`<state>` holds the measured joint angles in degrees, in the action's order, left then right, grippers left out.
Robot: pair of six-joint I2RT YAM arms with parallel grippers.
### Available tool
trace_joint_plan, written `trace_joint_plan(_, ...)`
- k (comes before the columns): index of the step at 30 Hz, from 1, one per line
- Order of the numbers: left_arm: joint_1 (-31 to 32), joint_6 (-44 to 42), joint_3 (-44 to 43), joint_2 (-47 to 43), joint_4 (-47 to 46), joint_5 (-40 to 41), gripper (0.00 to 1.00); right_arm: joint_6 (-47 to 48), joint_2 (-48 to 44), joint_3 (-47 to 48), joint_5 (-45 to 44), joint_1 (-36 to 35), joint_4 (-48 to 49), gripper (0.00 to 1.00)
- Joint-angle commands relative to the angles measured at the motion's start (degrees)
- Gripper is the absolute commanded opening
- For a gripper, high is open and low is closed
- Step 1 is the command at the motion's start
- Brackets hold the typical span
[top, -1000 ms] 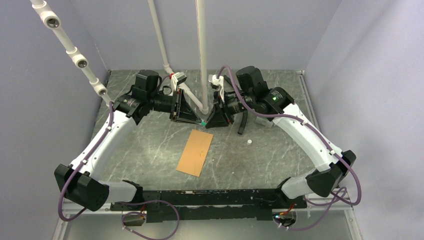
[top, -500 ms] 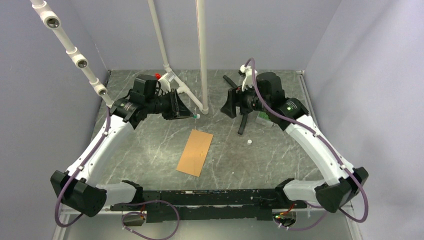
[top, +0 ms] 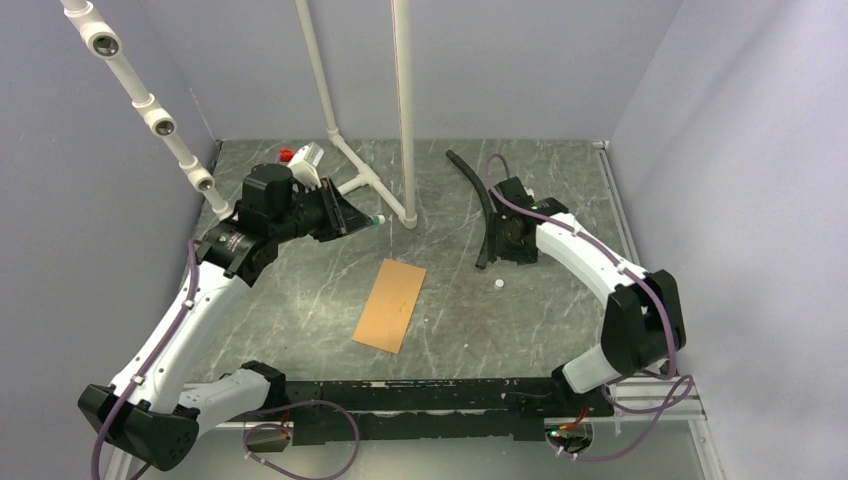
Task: Place the letter into the envelope and seal it
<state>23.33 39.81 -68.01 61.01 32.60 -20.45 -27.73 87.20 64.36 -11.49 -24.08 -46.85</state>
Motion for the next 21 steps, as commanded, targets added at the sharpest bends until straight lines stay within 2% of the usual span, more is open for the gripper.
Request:
trace_joint_plan(1,-0.04,0.43,0.11,-0.26,-2.11,1.01,0.03,-1.71,2.74,-2.13,2.07,0.47,3.81,0.54)
trace_joint_plan(10,-0.04,1.3,1.01,-0.67,-2.55,1.04,0.02,-0.5,7.02,-4.33,4.19,1.71,8.87,0.53)
trace_joint_plan(16,-0.04,1.51,0.92,-0.35,-2.51,0.84,0.02,-0.3,9.74,-4.72,5.19,2.75,10.07,0.41)
trace_joint_plan(21,-0.04,1.59,0.98,-0.62,-2.23,1.55,0.02,0.27,10.27,-4.43,4.8,2.77,8.99,0.39)
